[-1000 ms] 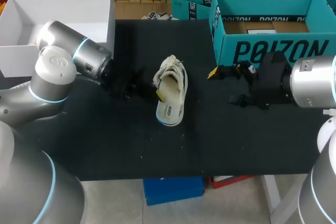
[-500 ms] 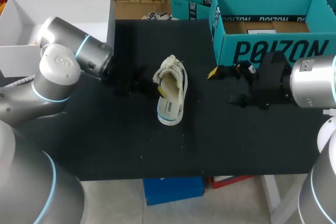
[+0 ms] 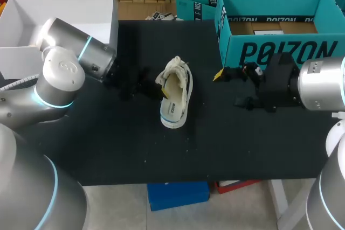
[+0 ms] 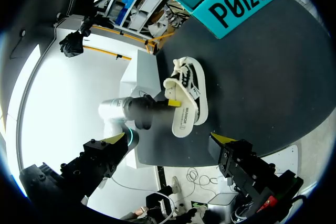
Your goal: Take the shoe out of the shoebox, open the shoe tongue, remove and reinsert the insole, then place the shoe into the shoebox
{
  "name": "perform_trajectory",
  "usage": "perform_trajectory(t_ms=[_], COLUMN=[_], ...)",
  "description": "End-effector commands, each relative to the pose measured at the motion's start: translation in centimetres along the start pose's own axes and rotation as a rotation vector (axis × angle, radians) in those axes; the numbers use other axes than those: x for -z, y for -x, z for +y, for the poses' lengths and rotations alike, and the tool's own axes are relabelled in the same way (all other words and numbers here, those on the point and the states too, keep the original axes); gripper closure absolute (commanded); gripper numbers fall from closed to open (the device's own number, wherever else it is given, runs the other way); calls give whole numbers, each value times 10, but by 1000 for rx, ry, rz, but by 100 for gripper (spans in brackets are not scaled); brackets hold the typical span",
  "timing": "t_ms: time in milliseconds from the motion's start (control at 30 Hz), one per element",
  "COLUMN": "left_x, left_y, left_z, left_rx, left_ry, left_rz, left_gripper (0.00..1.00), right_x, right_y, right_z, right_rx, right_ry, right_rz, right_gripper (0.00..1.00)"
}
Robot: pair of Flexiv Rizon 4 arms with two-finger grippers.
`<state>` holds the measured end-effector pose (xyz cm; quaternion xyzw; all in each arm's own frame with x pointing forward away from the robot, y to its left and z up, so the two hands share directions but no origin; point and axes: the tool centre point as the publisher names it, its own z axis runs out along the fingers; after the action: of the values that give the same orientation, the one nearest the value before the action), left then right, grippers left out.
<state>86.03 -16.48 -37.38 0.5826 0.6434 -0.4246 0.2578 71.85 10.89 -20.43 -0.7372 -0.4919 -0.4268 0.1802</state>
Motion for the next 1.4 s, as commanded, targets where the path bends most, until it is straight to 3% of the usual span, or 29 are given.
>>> perform_trajectory(t_ms=[33,233,300,500,1033,1133,1167,1400], left_x=[-1,-2,-3,0,-8,-10,-10,-8], left_y=[2,6,7,9,11,9,9,9], left_z=[3,4,0,-13,-42,-44,-44,-44], left_rx=[15,22,21,13,-7,-12,-14,-17], left_ry=[35,40,28,-2,-112,-125,-125,-130], left_rz=[9,14,17,24,40,55,56,58], left_gripper=[100,98,64,42,63,76,98,100], right_x=[-1,-1,-1,-1,-1,-1,-1,-1], right_y=[0,0,0,0,0,0,0,0], right_z=[0,0,0,0,0,0,0,0], right_rx=[0,0,0,0,0,0,0,0], right_ry=[0,0,0,0,0,0,0,0], right_rz=[0,0,0,0,0,0,0,0], right_gripper=[0,0,0,0,0,0,0,0])
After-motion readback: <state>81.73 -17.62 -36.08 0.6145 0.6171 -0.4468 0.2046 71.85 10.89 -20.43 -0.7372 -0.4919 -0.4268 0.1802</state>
